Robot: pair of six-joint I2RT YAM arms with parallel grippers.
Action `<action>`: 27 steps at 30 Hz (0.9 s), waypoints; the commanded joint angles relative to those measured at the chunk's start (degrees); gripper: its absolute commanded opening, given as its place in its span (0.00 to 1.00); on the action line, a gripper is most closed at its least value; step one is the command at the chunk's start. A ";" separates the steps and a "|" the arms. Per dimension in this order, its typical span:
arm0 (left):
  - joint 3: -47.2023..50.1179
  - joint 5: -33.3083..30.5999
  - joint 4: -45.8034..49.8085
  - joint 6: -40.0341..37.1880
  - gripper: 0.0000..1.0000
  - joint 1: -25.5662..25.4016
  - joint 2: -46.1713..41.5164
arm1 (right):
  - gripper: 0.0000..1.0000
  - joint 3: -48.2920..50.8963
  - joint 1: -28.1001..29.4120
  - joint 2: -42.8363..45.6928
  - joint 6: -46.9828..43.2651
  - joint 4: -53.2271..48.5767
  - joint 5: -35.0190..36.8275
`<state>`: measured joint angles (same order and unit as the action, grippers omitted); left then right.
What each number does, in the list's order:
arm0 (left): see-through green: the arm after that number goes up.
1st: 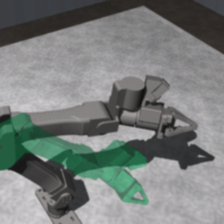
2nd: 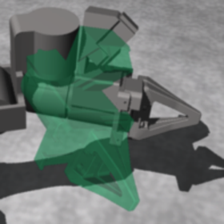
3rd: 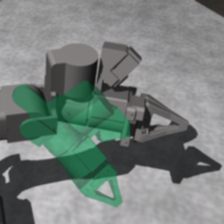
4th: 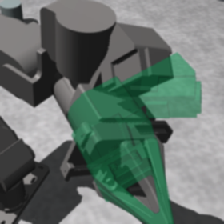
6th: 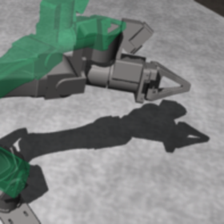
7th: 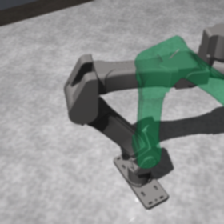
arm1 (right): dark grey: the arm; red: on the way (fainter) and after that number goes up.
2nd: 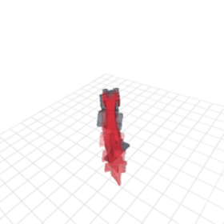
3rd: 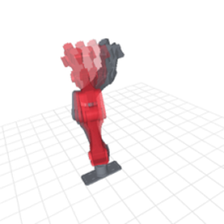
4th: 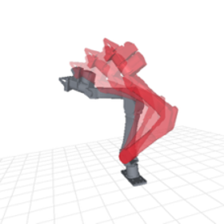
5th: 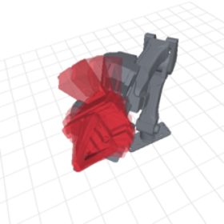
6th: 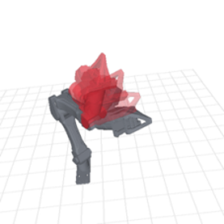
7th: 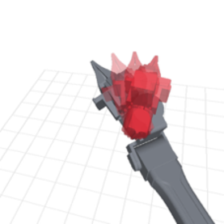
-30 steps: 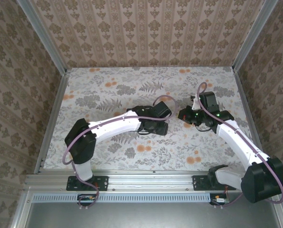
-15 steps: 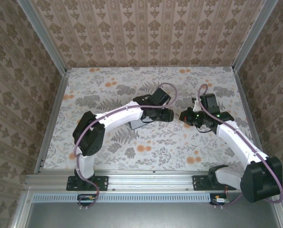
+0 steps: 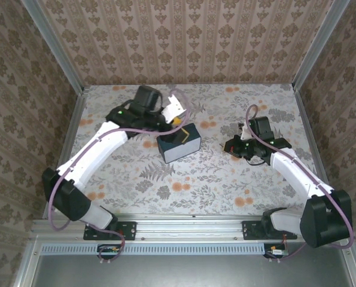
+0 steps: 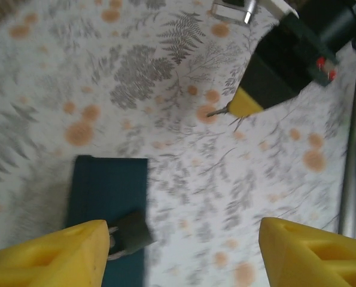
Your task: Unlock the padlock with the key
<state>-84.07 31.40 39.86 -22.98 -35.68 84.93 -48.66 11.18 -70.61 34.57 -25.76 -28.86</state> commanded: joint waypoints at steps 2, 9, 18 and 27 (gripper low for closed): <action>5.28 8.08 1.92 -29.34 0.74 2.40 1.60 | 0.00 -2.49 2.16 -1.19 -2.19 0.92 -4.19; -5.81 6.53 12.68 -44.00 0.73 5.07 15.07 | 0.00 -3.39 4.44 -3.80 -2.76 1.85 -12.37; -15.12 10.78 18.51 -50.61 0.74 6.02 24.61 | 0.00 -4.42 5.91 -8.67 -2.65 2.29 -11.93; -17.44 10.62 22.72 -52.87 0.71 4.83 29.41 | 0.00 -7.12 5.94 -11.57 -4.11 1.41 -13.36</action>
<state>-100.29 40.12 58.81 -73.08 -30.46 112.99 -53.41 16.78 -82.02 31.83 -24.01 -39.68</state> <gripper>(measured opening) 0.717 0.040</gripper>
